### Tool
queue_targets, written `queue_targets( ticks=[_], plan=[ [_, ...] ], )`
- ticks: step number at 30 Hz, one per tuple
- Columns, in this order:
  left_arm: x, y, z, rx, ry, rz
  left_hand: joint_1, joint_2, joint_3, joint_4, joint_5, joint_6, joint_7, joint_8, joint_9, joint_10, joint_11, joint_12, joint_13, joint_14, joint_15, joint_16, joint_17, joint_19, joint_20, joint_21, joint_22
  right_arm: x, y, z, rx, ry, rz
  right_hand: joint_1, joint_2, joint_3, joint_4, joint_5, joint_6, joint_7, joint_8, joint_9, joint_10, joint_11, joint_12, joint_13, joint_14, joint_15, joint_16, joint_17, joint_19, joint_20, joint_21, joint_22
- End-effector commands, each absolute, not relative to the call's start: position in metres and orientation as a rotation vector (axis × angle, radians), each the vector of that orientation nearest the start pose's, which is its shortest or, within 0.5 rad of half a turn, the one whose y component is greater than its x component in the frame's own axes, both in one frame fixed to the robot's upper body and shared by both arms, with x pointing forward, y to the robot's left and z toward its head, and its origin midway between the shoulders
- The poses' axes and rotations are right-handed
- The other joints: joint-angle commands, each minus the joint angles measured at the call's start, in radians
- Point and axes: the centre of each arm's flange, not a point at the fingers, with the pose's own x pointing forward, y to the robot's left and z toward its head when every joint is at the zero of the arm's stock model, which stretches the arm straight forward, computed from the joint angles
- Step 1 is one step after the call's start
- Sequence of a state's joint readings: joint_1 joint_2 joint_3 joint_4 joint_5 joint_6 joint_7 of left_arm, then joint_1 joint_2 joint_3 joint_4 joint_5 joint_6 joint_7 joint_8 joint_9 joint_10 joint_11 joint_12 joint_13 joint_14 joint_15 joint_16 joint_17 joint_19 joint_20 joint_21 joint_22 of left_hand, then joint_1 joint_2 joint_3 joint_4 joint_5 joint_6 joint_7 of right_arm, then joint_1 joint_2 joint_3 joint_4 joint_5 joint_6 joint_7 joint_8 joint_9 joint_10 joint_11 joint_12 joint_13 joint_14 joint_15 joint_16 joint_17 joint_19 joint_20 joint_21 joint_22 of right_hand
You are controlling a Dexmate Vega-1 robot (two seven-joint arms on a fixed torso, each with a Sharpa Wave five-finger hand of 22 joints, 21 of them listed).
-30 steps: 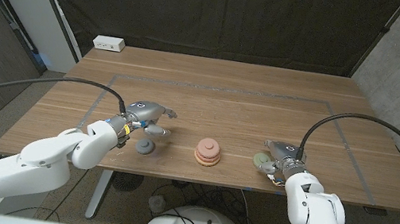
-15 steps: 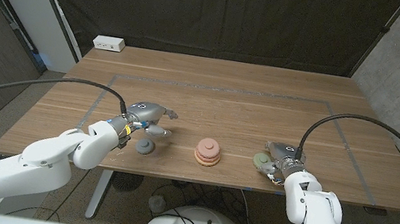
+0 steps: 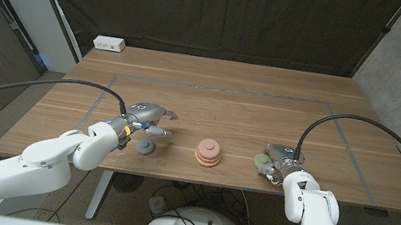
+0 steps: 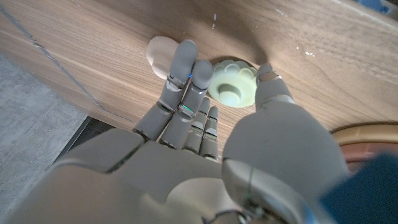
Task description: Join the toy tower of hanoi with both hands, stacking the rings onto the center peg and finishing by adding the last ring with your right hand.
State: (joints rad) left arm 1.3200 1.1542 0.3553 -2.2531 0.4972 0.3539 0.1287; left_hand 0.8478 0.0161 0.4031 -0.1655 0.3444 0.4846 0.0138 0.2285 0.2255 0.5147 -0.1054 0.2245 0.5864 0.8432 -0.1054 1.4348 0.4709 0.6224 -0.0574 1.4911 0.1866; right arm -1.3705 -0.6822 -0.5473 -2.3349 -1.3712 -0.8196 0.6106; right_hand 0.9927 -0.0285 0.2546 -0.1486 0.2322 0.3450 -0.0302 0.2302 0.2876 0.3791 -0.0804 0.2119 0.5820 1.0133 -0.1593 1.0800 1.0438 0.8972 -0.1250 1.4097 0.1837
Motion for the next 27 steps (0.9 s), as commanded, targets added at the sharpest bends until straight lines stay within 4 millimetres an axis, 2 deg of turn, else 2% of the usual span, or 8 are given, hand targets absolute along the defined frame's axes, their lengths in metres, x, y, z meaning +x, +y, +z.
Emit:
queue_targets(
  ticks=[1, 17, 27],
  plan=[
    [0.4758, 0.2467, -0.0616, 1.507, -0.598, -0.043, 0.002, 0.007, 0.006, 0.002, 0.007, 0.007, 0.001, -0.002, 0.004, 0.013, 0.000, -0.004, 0.004, 0.010, -0.113, -0.003, 0.001, 0.006, -0.117, 0.003, 0.000, 0.4534, -0.1929, -0.1236, -1.604, -0.019, -0.084, -0.002, 0.000, -0.006, 0.002, 0.007, 0.013, -0.002, 0.007, 0.002, 0.013, 0.000, 0.008, 0.006, 0.004, -0.059, 0.006, -0.003, -0.002, -0.089, 0.010, 0.002],
    [0.4776, 0.2488, -0.0625, 1.501, -0.596, -0.047, -0.001, 0.009, 0.013, 0.001, 0.009, 0.018, 0.000, -0.002, 0.005, 0.022, 0.002, -0.004, 0.006, 0.012, -0.113, -0.005, 0.002, 0.007, -0.118, 0.003, 0.000, 0.4577, -0.1920, -0.1266, -1.611, 0.003, -0.077, -0.001, 0.011, -0.012, 0.002, 0.016, 0.037, -0.005, 0.011, 0.000, 0.024, -0.002, 0.005, 0.012, 0.001, -0.060, 0.014, -0.010, -0.007, -0.089, 0.011, 0.001],
    [0.4799, 0.2480, -0.0627, 1.500, -0.595, -0.055, -0.002, 0.011, 0.018, 0.001, 0.011, 0.019, 0.000, -0.004, 0.006, 0.027, 0.003, -0.006, 0.006, 0.013, -0.113, -0.006, 0.003, 0.008, -0.116, 0.003, 0.000, 0.4582, -0.1927, -0.1283, -1.618, 0.015, -0.076, 0.012, 0.019, -0.008, -0.003, 0.019, 0.052, -0.008, 0.015, -0.002, 0.055, -0.008, 0.013, 0.015, 0.002, -0.060, 0.019, -0.010, -0.002, -0.090, 0.014, 0.001]
  ],
)
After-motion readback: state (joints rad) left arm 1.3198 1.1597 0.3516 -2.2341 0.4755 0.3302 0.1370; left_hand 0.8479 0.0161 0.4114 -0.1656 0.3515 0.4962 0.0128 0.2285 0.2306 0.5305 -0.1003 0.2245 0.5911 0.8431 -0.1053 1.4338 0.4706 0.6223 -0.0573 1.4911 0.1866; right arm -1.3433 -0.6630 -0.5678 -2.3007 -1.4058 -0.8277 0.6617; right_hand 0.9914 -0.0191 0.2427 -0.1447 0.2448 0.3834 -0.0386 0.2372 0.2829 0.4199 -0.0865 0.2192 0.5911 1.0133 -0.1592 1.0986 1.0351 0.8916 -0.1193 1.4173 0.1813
